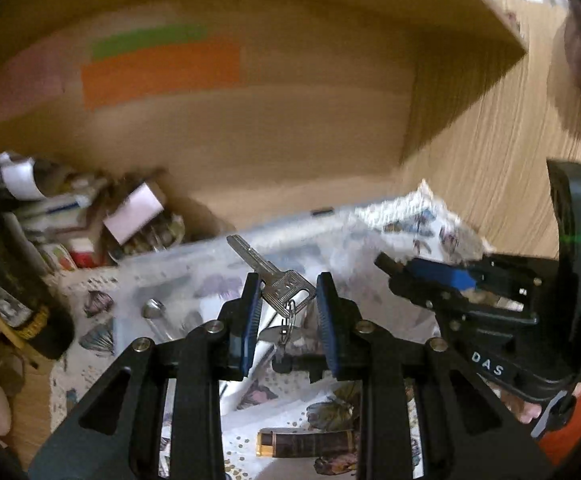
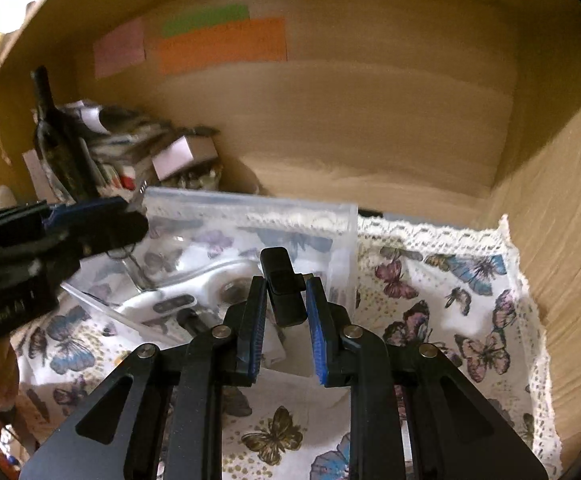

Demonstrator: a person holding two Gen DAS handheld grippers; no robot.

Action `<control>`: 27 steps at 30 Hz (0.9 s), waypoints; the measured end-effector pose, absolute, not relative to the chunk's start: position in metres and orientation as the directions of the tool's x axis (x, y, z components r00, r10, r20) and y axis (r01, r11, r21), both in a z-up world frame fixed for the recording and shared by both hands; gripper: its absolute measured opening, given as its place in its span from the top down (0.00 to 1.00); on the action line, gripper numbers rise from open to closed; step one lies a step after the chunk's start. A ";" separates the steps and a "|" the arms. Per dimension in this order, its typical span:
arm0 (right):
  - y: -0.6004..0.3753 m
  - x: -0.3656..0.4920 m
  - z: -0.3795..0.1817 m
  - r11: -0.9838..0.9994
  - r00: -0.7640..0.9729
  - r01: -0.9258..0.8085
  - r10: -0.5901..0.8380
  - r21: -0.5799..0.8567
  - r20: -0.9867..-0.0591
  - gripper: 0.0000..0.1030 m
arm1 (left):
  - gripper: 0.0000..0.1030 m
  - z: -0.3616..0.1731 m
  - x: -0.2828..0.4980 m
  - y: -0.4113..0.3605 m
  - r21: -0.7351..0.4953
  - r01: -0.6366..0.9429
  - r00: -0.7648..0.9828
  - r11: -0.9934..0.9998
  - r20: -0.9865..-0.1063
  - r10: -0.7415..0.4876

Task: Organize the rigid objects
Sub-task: 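Carry the keys into the clear box with the left tool while the right drops the black part there, then grasp the gold-capped dark bottle with the left tool while the right grasps the black round part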

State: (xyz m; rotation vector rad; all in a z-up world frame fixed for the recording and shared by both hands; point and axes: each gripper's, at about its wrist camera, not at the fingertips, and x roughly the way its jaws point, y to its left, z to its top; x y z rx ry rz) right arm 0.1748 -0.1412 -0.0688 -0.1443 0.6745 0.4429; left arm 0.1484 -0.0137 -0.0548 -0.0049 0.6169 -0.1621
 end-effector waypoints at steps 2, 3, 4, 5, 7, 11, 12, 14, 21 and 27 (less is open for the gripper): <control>-0.140 0.180 -0.075 0.900 0.681 -0.435 0.340 0.015 -0.649 0.82 | 0.73 -0.065 0.154 -0.016 -0.051 0.155 0.783 0.987 -0.602 -0.154; -0.139 0.182 -0.078 0.902 0.677 -0.431 0.333 0.013 -0.657 0.82 | 0.73 -0.070 0.157 -0.016 -0.052 0.156 0.774 0.986 -0.614 -0.155; -0.138 0.184 -0.080 0.904 0.674 -0.428 0.327 0.011 -0.663 0.82 | 0.73 -0.074 0.161 -0.016 -0.057 0.157 0.763 0.986 -0.627 -0.158; -0.138 0.185 -0.082 0.904 0.670 -0.426 0.324 0.010 -0.668 0.82 | 0.73 -0.078 0.163 -0.016 -0.062 0.157 0.754 0.986 -0.637 -0.160; -0.137 0.187 -0.084 0.904 0.664 -0.427 0.321 0.010 -0.675 0.82 | 0.73 -0.084 0.167 -0.015 -0.068 0.155 0.743 0.986 -0.649 -0.161; -0.135 0.187 -0.086 0.904 0.659 -0.428 0.312 -0.001 -0.685 0.82 | 0.73 -0.092 0.174 -0.012 -0.085 0.144 0.718 0.986 -0.677 -0.163; -0.134 0.186 -0.085 0.902 0.657 -0.432 0.313 -0.003 -0.685 0.82 | 0.73 -0.093 0.176 -0.011 -0.093 0.142 0.711 0.985 -0.683 -0.167; -0.134 0.183 -0.083 0.900 0.662 -0.436 0.316 -0.007 -0.679 0.81 | 0.73 -0.092 0.177 -0.009 -0.108 0.136 0.705 0.985 -0.688 -0.173; -0.137 0.170 -0.067 0.896 0.689 -0.445 0.339 -0.005 -0.641 0.75 | 0.68 -0.072 0.163 -0.005 -0.114 0.135 0.740 0.984 -0.649 -0.176; -0.136 0.148 -0.052 0.885 0.714 -0.465 0.360 -0.023 -0.600 0.66 | 0.43 -0.050 0.139 0.002 -0.115 0.129 0.782 0.985 -0.599 -0.172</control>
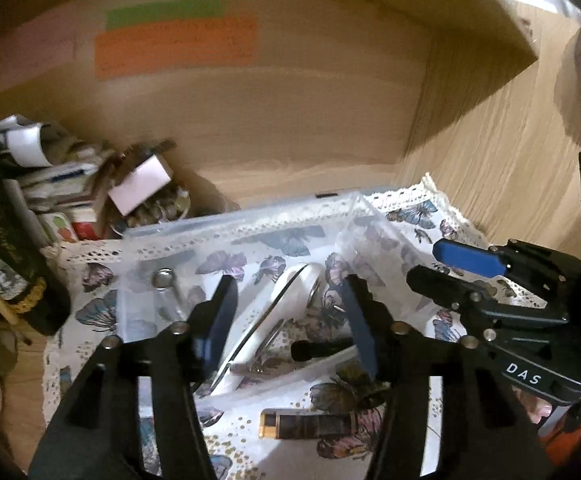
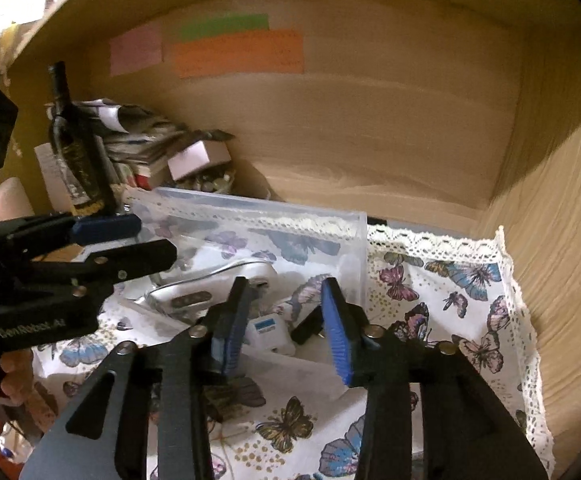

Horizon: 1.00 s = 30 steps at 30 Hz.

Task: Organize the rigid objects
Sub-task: 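Grasp the gold-capped dark bottle with the left tool while the right grasps the black round part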

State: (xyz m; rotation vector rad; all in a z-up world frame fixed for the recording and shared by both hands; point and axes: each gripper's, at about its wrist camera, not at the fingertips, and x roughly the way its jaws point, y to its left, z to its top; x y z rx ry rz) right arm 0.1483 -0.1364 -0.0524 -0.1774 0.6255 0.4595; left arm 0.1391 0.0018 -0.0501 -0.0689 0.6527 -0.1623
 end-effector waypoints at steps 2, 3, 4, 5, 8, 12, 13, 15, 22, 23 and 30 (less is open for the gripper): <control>-0.135 0.142 -0.051 0.881 0.715 -0.473 0.365 -0.028 -0.596 0.66 | 0.34 -0.045 0.129 0.006 -0.118 0.124 0.791 0.985 -0.587 -0.170; -0.134 0.139 -0.051 0.878 0.714 -0.478 0.368 -0.030 -0.596 0.66 | 0.32 -0.044 0.126 0.006 -0.116 0.120 0.794 0.986 -0.585 -0.166; -0.133 0.136 -0.051 0.876 0.713 -0.480 0.369 -0.032 -0.597 0.65 | 0.29 -0.043 0.122 0.007 -0.113 0.117 0.795 0.987 -0.585 -0.161; -0.133 0.134 -0.052 0.875 0.710 -0.483 0.370 -0.032 -0.599 0.65 | 0.26 -0.044 0.118 0.008 -0.108 0.114 0.795 0.988 -0.586 -0.155; -0.132 0.128 -0.057 0.872 0.699 -0.489 0.373 -0.026 -0.610 0.65 | 0.20 -0.049 0.108 0.012 -0.103 0.106 0.783 0.989 -0.605 -0.147; -0.136 0.122 -0.064 0.877 0.690 -0.481 0.364 -0.019 -0.626 0.65 | 0.14 -0.065 0.099 0.015 -0.112 0.108 0.740 0.988 -0.654 -0.156; -0.137 0.121 -0.066 0.879 0.689 -0.477 0.360 -0.019 -0.628 0.65 | 0.14 -0.070 0.098 0.015 -0.113 0.111 0.727 0.987 -0.668 -0.159; -0.141 0.120 -0.068 0.883 0.686 -0.470 0.355 -0.014 -0.635 0.65 | 0.11 -0.082 0.096 0.012 -0.113 0.121 0.701 0.986 -0.694 -0.165; -0.152 0.114 -0.076 0.891 0.679 -0.454 0.349 0.005 -0.646 0.59 | 0.10 -0.116 0.101 -0.011 -0.111 0.169 0.608 0.979 -0.770 -0.192; -0.153 0.113 -0.077 0.891 0.678 -0.453 0.349 0.006 -0.647 0.58 | 0.10 -0.119 0.102 -0.013 -0.112 0.173 0.598 0.979 -0.777 -0.195; -0.155 0.114 -0.086 0.886 0.650 -0.462 0.360 0.027 -0.669 0.57 | 0.12 -0.148 0.122 -0.025 -0.124 0.195 0.507 0.973 -0.836 -0.208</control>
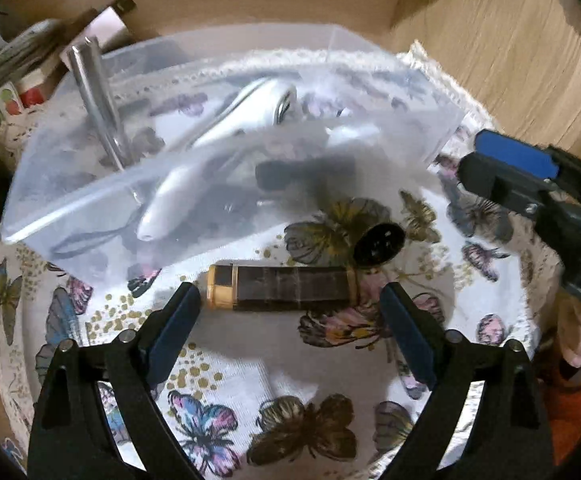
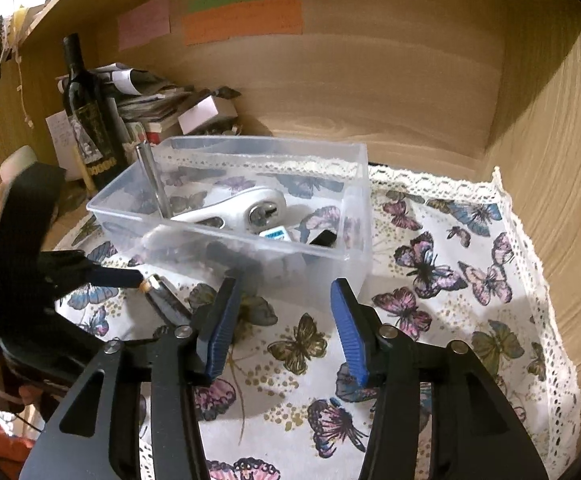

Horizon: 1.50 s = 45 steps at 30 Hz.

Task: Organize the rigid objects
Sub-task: 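Grasp the gold-capped dark bottle with the left tool while the right grasps the black round part, then lower the bottle into the box with the left tool while the right drops the black round part in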

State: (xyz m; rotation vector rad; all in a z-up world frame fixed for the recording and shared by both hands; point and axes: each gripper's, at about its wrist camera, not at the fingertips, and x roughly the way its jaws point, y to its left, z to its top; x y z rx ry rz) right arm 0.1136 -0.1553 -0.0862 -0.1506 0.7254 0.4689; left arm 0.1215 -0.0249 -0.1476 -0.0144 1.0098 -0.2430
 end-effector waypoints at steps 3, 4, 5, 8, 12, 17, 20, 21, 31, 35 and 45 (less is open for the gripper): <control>-0.150 0.116 -0.092 0.880 0.629 -0.474 0.368 0.038 -0.685 0.57 | 0.22 -0.147 0.117 -0.028 -0.088 0.206 0.534 0.975 -0.825 -0.187; -0.148 0.118 -0.094 0.876 0.619 -0.480 0.372 0.042 -0.691 0.57 | 0.22 -0.146 0.116 -0.027 -0.094 0.206 0.539 0.974 -0.820 -0.193; -0.145 0.119 -0.096 0.873 0.611 -0.486 0.375 0.044 -0.697 0.57 | 0.22 -0.144 0.115 -0.025 -0.095 0.202 0.547 0.975 -0.815 -0.193; -0.134 0.122 -0.104 0.863 0.585 -0.502 0.382 0.050 -0.715 0.57 | 0.22 -0.137 0.108 -0.016 -0.095 0.178 0.579 0.979 -0.794 -0.183; -0.121 0.123 -0.114 0.849 0.555 -0.526 0.382 0.044 -0.739 0.57 | 0.22 -0.126 0.096 0.004 -0.106 0.144 0.623 0.984 -0.763 -0.174; -0.108 0.125 -0.126 0.828 0.507 -0.559 0.390 0.052 -0.769 0.57 | 0.22 -0.120 0.080 0.021 -0.109 0.131 0.651 0.985 -0.740 -0.168; -0.102 0.128 -0.137 0.825 0.480 -0.563 0.375 0.050 -0.793 0.57 | 0.22 -0.121 0.073 0.027 -0.108 0.124 0.653 0.986 -0.740 -0.163; -0.100 0.130 -0.140 0.826 0.471 -0.561 0.366 0.048 -0.802 0.59 | 0.22 -0.121 0.071 0.030 -0.108 0.122 0.653 0.987 -0.739 -0.162; -0.111 0.120 -0.125 0.839 0.523 -0.543 0.371 0.036 -0.767 0.71 | 0.22 -0.110 0.074 0.024 -0.109 0.109 0.693 0.988 -0.704 -0.155; -0.118 0.115 -0.108 0.844 0.569 -0.536 0.378 0.019 -0.731 0.71 | 0.22 -0.100 0.074 0.022 -0.106 0.109 0.715 0.988 -0.682 -0.152; -0.134 0.112 -0.059 0.862 0.678 -0.507 0.396 -0.004 -0.619 0.71 | 0.22 -0.064 0.081 0.016 -0.095 0.120 0.789 0.988 -0.594 -0.153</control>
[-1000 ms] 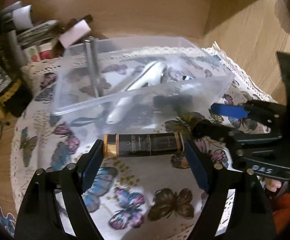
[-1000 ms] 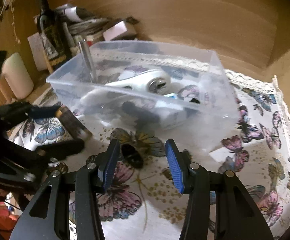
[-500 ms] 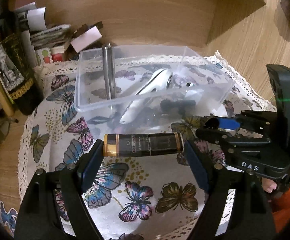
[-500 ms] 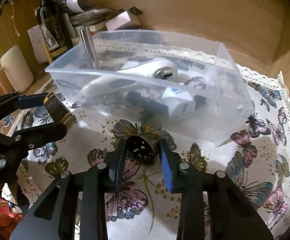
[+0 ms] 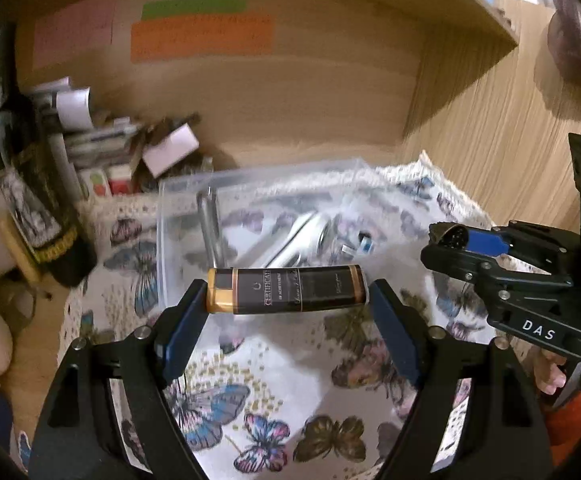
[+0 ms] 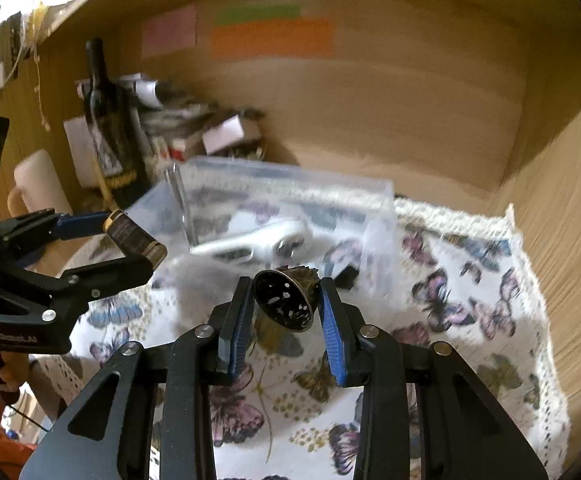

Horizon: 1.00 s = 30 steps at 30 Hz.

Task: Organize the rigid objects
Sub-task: 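Lower the bottle into the box with the left tool while the right drops the black round part in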

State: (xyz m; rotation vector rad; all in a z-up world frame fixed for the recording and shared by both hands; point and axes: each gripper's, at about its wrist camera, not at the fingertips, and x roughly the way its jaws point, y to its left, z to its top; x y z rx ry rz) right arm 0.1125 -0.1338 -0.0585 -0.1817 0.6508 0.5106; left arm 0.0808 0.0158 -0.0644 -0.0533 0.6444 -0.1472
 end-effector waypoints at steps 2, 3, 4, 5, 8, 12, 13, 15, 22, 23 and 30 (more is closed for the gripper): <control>-0.134 0.113 -0.052 0.864 0.692 -0.504 0.399 -0.007 -0.601 0.71 | 0.22 -0.056 0.083 0.014 -0.093 0.126 0.806 0.988 -0.571 -0.157; -0.134 0.114 -0.048 0.865 0.701 -0.501 0.401 -0.008 -0.590 0.71 | 0.22 -0.054 0.083 0.014 -0.091 0.128 0.811 0.988 -0.564 -0.157; -0.135 0.114 -0.045 0.866 0.707 -0.500 0.402 -0.009 -0.582 0.71 | 0.22 -0.050 0.084 0.013 -0.088 0.129 0.817 0.988 -0.555 -0.156; -0.135 0.116 -0.043 0.867 0.713 -0.498 0.403 -0.010 -0.574 0.71 | 0.22 -0.047 0.087 0.012 -0.084 0.129 0.824 0.988 -0.546 -0.154; -0.138 0.121 -0.036 0.871 0.729 -0.491 0.406 -0.007 -0.550 0.71 | 0.22 -0.042 0.092 0.008 -0.072 0.129 0.835 0.989 -0.530 -0.147; -0.142 0.135 -0.033 0.881 0.739 -0.472 0.403 0.012 -0.539 0.71 | 0.22 -0.039 0.106 0.003 -0.062 0.137 0.832 0.989 -0.534 -0.149; -0.142 0.138 -0.034 0.883 0.739 -0.469 0.401 0.014 -0.541 0.71 | 0.22 -0.039 0.108 0.002 -0.061 0.139 0.830 0.988 -0.537 -0.150; -0.142 0.146 -0.037 0.887 0.739 -0.462 0.390 0.007 -0.549 0.71 | 0.22 -0.041 0.116 -0.002 -0.060 0.144 0.822 0.988 -0.548 -0.153; -0.137 0.177 -0.059 0.886 0.699 -0.464 0.362 -0.005 -0.617 0.71 | 0.22 -0.061 0.147 -0.012 -0.053 0.157 0.775 0.986 -0.612 -0.156; -0.136 0.181 -0.062 0.885 0.691 -0.465 0.361 -0.002 -0.626 0.71 | 0.22 -0.064 0.151 -0.013 -0.054 0.158 0.767 0.986 -0.622 -0.157; -0.133 0.198 -0.084 0.880 0.640 -0.475 0.356 0.014 -0.681 0.71 | 0.22 -0.087 0.168 -0.015 -0.077 0.172 0.709 0.982 -0.682 -0.178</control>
